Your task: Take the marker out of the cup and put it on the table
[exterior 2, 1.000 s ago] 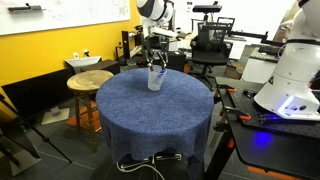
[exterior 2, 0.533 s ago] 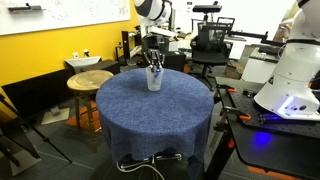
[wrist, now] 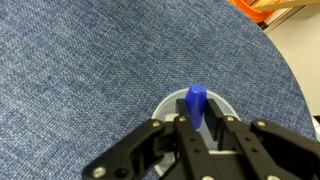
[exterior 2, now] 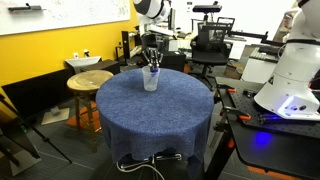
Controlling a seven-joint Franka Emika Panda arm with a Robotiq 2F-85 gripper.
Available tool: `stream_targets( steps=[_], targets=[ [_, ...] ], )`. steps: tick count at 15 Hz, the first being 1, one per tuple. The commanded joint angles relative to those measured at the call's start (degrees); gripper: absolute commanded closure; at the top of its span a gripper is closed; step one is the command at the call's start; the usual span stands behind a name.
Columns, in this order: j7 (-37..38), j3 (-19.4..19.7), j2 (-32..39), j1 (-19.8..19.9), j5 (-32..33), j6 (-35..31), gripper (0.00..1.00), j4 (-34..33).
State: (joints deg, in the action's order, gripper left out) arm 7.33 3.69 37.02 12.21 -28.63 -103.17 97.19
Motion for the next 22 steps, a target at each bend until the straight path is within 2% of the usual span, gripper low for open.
stream_targets(
  steps=[1, 6, 10, 13, 16, 19, 22],
  targets=[
    [1.4, -0.2, -3.4, 0.3, -1.5, 1.7, 0.94, 0.0],
    [1.7, -0.1, -7.9, 0.4, -3.2, 3.5, 0.94, 0.9],
    [-0.1, 0.0, -14.7, 0.0, -4.6, 5.6, 0.94, 4.7],
    [-3.4, -0.2, -21.6, -1.2, -3.7, 7.1, 0.94, 9.8],
    [-9.1, -0.8, -25.9, -2.9, -1.6, 11.6, 0.94, 13.0],
    [-13.8, -1.4, -25.6, -4.8, 0.3, 16.5, 0.94, 14.2],
    [-15.2, -1.9, -23.1, -6.4, 2.8, 16.8, 0.94, 15.0]
  ],
)
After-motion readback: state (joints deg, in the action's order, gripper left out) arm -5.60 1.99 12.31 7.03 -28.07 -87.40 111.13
